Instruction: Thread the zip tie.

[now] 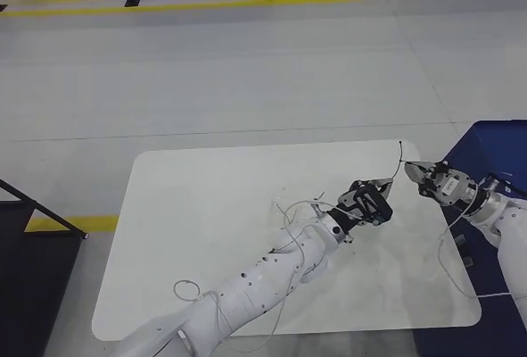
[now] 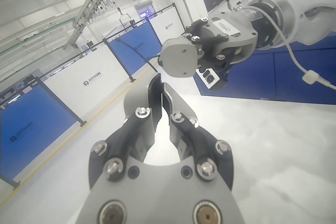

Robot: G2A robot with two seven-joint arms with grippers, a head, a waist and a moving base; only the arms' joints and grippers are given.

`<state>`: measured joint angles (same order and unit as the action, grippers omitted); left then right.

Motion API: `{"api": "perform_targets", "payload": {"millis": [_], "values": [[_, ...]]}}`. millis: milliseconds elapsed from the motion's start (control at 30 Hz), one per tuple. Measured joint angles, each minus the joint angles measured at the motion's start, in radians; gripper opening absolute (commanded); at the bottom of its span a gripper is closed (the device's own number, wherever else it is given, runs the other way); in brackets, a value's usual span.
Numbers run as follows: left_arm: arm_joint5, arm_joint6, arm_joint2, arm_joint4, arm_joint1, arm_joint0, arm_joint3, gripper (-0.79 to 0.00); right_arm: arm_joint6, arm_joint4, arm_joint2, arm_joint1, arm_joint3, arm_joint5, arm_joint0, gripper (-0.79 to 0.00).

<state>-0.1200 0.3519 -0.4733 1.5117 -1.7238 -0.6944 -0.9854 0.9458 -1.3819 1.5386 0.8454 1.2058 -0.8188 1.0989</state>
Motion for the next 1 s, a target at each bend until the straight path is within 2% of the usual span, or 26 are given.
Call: {"api": "perform_targets", "payload": {"millis": [533, 567, 600, 833, 1000], "values": [[0.076, -0.019, -0.022, 0.060, -0.031, -0.013, 0.040, -0.785, 0.020, -0.007, 0.000, 0.002, -0.049, -0.005, -0.044, -0.785], [0.078, -0.020, -0.023, 0.063, -0.033, -0.014, 0.041, -0.548, 0.021, -0.006, 0.000, 0.002, -0.050, -0.005, -0.045, -0.785], [0.078, -0.021, -0.025, 0.066, -0.034, -0.015, 0.041, 0.000, 0.022, -0.005, -0.001, 0.002, -0.051, -0.006, -0.046, -0.785], [0.071, -0.016, -0.044, 0.088, -0.043, -0.030, 0.037, 0.000, 0.040, 0.016, -0.004, -0.001, -0.053, -0.015, -0.044, -0.785], [0.079, -0.004, -0.070, 0.104, -0.038, -0.046, 0.052, 0.000, 0.039, 0.016, -0.002, -0.003, -0.050, -0.017, -0.040, -0.785]]}}
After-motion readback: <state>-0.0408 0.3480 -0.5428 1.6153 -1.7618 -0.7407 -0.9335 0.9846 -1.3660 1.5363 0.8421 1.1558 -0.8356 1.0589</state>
